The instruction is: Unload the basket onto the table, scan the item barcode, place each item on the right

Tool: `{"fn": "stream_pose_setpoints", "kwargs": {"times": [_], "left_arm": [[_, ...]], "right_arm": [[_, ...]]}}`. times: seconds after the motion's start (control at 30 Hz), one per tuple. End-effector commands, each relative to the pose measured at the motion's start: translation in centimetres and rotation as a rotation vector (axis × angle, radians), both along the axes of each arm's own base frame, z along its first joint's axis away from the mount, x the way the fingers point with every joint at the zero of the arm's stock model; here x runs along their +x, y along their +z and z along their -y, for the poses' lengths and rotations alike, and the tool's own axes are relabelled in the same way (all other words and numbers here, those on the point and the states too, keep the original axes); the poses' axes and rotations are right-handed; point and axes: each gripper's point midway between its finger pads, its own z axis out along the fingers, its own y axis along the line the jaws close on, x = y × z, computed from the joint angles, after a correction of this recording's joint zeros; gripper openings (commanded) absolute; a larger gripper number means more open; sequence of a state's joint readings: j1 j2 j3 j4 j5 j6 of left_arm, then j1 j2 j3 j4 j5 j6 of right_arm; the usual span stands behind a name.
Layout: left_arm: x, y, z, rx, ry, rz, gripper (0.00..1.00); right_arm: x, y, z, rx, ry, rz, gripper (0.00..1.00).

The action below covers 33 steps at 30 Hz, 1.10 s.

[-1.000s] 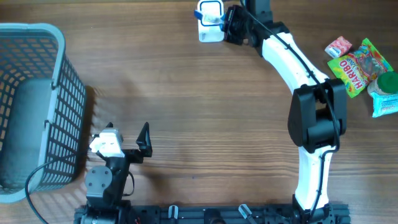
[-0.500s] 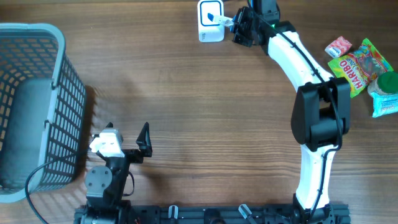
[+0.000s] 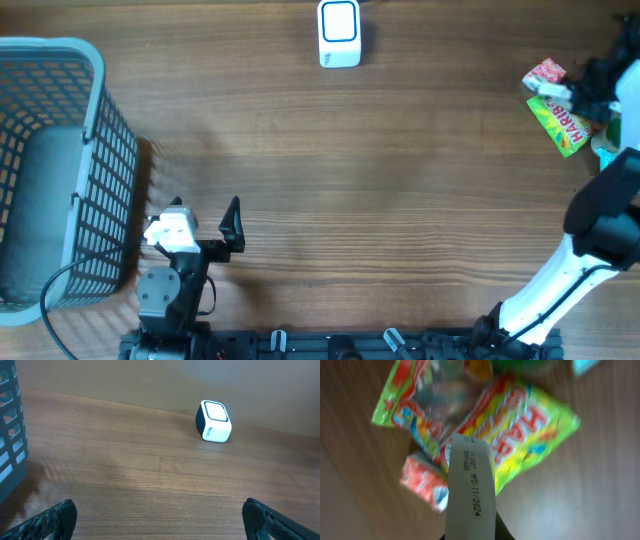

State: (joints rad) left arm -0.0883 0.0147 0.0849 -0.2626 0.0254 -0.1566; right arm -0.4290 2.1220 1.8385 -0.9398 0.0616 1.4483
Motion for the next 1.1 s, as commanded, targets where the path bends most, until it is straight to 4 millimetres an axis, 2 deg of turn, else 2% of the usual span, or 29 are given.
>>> {"fn": "stream_pose_setpoints", "kwargs": {"times": [0.0, 0.03, 0.07, 0.1, 0.17, 0.2, 0.23, 0.27, 0.33, 0.37, 0.47, 0.5, 0.53, 0.57, 0.6, 0.67, 0.73, 0.8, 0.83, 0.87, 0.97, 1.03, 1.07], "left_arm": [[0.0, 0.0, 0.0, -0.01, 0.001, 0.003, 1.0], [0.0, 0.0, 0.0, -0.01, 0.001, 0.003, 1.0], [0.0, 0.0, 0.0, -0.01, 0.001, 0.003, 1.0], [0.0, 0.0, 0.0, -0.011, 0.001, 0.003, 1.0], [0.0, 0.0, 0.0, -0.011, 0.001, 0.003, 1.0], [0.0, 0.0, 0.0, -0.01, 0.001, 0.003, 1.0], [0.0, 0.0, 0.0, -0.01, 0.001, 0.003, 1.0], [0.0, 0.0, 0.0, -0.01, 0.001, 0.003, 1.0], [0.0, 0.0, 0.0, -0.01, 0.001, 0.003, 1.0], [0.0, 0.0, 0.0, -0.011, 0.001, 0.003, 1.0], [0.0, 0.0, 0.0, -0.011, 0.001, 0.003, 1.0], [0.0, 0.0, 0.0, -0.01, 0.001, 0.003, 1.0], [0.0, 0.0, 0.0, -0.01, 0.001, 0.003, 1.0], [0.0, 0.0, 0.0, -0.01, 0.001, 0.003, 1.0], [0.0, 0.0, 0.0, -0.01, 0.001, 0.003, 1.0], [0.0, 0.0, 0.0, -0.01, 0.001, 0.003, 1.0], [0.0, 0.0, 0.0, -0.01, 0.001, 0.003, 1.0], [0.0, 0.0, 0.0, -0.01, 0.001, 0.003, 1.0], [0.0, 0.0, 0.0, -0.01, 0.001, 0.003, 1.0], [0.0, 0.0, 0.0, -0.011, 0.001, 0.003, 1.0], [0.0, 0.0, 0.0, -0.01, 0.001, 0.003, 1.0], [0.0, 0.0, 0.0, -0.01, 0.001, 0.003, 1.0], [0.0, 0.0, 0.0, -0.01, 0.001, 0.003, 1.0]], "right_arm": [[-0.1, 0.5, 1.2, -0.158, 0.399, -0.071, 0.41], [1.1, 1.2, 0.9, -0.185, 0.527, -0.024, 0.74], [2.0, 2.4, 0.3, -0.201, 0.611, 0.031, 0.99], [2.3, 4.0, 0.0, -0.215, 0.63, 0.069, 1.0], [2.8, 9.1, -0.7, -0.272, 0.659, 0.183, 1.0], [2.4, 13.1, -1.5, -0.321, 0.686, 0.261, 1.0], [2.0, 15.5, -2.1, -0.36, 0.72, 0.303, 1.0], [1.1, 19.0, -3.5, -0.414, 0.79, 0.363, 1.0], [-2.9, 25.1, -6.0, -0.481, 0.828, 0.439, 1.0], [-4.6, 27.0, -6.9, -0.503, 0.827, 0.46, 1.0], [-11.9, 34.2, -11.2, -0.607, 0.837, 0.59, 1.0], [-14.5, 35.4, -12.4, -0.628, 0.835, 0.606, 1.0], [-16.0, 35.7, -13.2, -0.632, 0.835, 0.61, 1.0], [-18.8, 35.9, -14.6, -0.627, 0.832, 0.609, 1.0], [-20.6, 35.9, -15.4, -0.623, 0.833, 0.605, 1.0], [-23.8, 35.6, -17.0, -0.617, 0.834, 0.599, 1.0], [-26.0, 35.1, -18.0, -0.604, 0.835, 0.59, 1.0], [-28.9, 33.7, -16.6, -0.652, 0.74, 0.463, 1.0], [-30.4, 32.1, -17.2, -0.592, 0.74, 0.411, 1.0], [-31.0, 31.1, -17.4, -0.551, 0.729, 0.381, 1.0], [-30.9, 29.9, -17.3, -0.534, 0.738, 0.361, 1.0], [-29.8, 30.2, -17.3, -0.613, 0.783, 0.42, 1.0], [-28.8, 31.1, -17.9, -0.704, 0.85, 0.495, 1.0]]}}
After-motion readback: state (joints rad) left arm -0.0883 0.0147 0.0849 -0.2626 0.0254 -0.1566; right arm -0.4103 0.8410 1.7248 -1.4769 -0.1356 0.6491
